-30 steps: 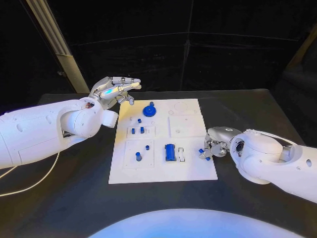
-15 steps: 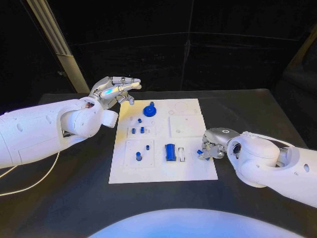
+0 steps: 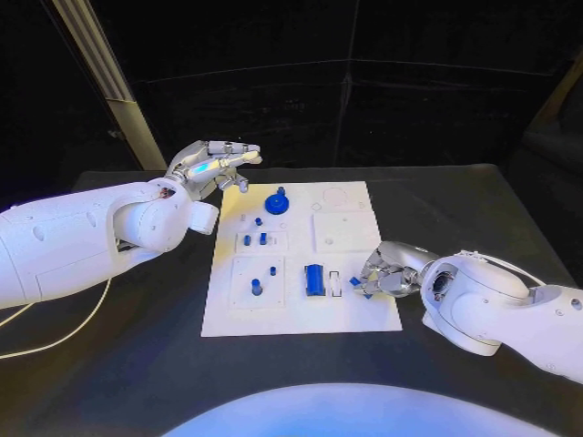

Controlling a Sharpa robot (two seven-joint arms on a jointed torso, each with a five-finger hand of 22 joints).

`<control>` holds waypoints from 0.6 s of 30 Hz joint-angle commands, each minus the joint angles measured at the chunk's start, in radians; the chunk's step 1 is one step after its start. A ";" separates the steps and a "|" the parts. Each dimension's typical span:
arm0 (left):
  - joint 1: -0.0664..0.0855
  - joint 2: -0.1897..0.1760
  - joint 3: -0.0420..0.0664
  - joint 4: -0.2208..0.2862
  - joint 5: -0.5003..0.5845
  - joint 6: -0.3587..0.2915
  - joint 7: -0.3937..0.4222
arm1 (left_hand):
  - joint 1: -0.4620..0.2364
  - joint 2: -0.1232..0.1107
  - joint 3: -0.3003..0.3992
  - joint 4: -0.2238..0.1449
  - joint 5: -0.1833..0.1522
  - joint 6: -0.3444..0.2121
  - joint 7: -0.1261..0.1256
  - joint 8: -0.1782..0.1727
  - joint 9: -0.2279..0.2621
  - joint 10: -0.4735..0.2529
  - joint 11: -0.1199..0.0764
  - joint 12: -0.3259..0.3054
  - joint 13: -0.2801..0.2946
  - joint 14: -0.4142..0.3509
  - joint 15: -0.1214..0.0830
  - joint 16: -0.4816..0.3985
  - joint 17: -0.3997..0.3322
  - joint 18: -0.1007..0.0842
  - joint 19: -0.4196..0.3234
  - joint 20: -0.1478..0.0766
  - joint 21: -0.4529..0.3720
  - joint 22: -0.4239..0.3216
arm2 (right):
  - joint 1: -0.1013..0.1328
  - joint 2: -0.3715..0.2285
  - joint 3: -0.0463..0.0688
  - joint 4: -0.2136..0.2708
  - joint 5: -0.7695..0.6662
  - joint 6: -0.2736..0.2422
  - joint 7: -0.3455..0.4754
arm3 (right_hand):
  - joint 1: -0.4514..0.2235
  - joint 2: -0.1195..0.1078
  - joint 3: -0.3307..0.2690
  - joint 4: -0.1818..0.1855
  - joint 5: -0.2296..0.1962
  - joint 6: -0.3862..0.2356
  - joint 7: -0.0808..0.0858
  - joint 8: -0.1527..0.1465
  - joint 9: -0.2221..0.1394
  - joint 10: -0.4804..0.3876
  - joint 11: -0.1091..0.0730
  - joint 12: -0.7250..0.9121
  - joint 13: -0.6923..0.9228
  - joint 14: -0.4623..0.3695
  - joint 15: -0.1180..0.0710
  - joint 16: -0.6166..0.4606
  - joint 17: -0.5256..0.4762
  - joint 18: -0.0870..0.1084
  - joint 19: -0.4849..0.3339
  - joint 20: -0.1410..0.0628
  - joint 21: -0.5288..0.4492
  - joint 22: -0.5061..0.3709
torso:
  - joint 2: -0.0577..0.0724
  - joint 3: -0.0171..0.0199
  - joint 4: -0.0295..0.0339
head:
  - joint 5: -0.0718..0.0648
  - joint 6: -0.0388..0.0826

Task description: Assemble the parts on the task board

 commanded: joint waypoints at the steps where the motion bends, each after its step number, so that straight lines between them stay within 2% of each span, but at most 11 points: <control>1: 0.002 -0.001 0.001 0.003 0.001 0.010 0.003 | 0.006 0.005 -0.007 -0.001 0.000 -0.007 0.003 0.004 0.000 -0.008 0.003 0.006 0.000 -0.001 0.005 0.003 -0.001 0.005 0.006 0.003 0.001 -0.001 | 0.002 0.003 0.000 0.003 0.127 -0.068 0.055 | 0.002 0.012 0.010 0.002 0.005 0.003 0.008 0.004 0.001 0.002 0.003 0.002 0.001 0.068 0.000 0.000 0.068 -0.010 0.004 0.000 0.001 0.001 | 0.001 0.0000 -0.0015 | 0.002 -0.001; 6: 0.002 -0.001 0.001 0.004 0.001 0.010 0.003 | 0.006 0.005 -0.007 -0.001 0.000 -0.007 0.003 0.004 0.000 -0.008 0.003 0.006 0.000 -0.001 0.005 0.003 -0.001 0.005 0.006 0.003 0.001 -0.001 | 0.002 0.018 0.000 -0.003 0.155 -0.069 0.052 | -0.012 0.003 0.018 0.010 0.007 0.009 0.007 0.002 0.001 0.004 0.003 0.004 0.003 0.068 0.000 0.001 0.070 -0.010 0.005 0.001 0.002 0.003 | 0.001 -0.0006 -0.0011 | 0.002 -0.002; 11: 0.002 0.000 0.001 0.005 0.001 0.011 0.003 | 0.006 0.005 -0.007 -0.001 0.000 -0.007 0.003 0.004 0.000 -0.008 0.003 0.006 0.000 -0.001 0.005 0.003 -0.001 0.005 0.006 0.003 0.001 -0.001 | 0.002 0.034 0.000 -0.010 0.165 -0.101 0.037 | -0.040 -0.013 0.028 0.028 0.011 0.024 0.002 0.003 0.002 0.011 0.000 0.011 0.009 0.069 -0.002 0.003 0.073 -0.011 0.007 0.000 0.004 0.007 | 0.001 0.0005 -0.0008 | 0.003 -0.004; 13: 0.002 0.000 0.001 0.005 0.001 0.011 0.002 | 0.006 0.005 -0.007 -0.001 0.000 -0.007 0.003 0.004 0.000 -0.008 0.003 0.006 0.000 -0.001 0.005 0.003 -0.001 0.005 0.006 0.003 0.001 -0.001 | 0.002 0.040 0.000 -0.012 0.167 -0.106 0.029 | -0.062 -0.022 0.027 0.044 0.041 0.034 -0.001 0.005 0.004 0.016 -0.002 0.017 0.014 0.069 -0.003 0.003 0.074 -0.011 0.007 -0.001 0.004 0.008 | 0.001 0.0005 -0.0003 | 0.003 -0.005; 18: 0.002 0.000 0.001 0.006 0.001 0.012 0.002 | 0.006 0.005 -0.007 -0.001 0.000 -0.007 0.003 0.004 0.000 -0.008 0.003 0.006 0.000 -0.001 0.005 0.003 -0.001 0.005 0.006 0.003 0.001 -0.001 | 0.002 0.057 0.001 -0.024 0.163 -0.081 0.000 | -0.094 -0.036 0.024 0.069 0.049 0.053 -0.007 0.011 0.008 0.020 -0.007 0.016 0.014 0.070 -0.007 0.003 0.074 -0.011 0.008 -0.004 0.005 0.010 | 0.001 -0.0001 -0.0014 | 0.004 -0.007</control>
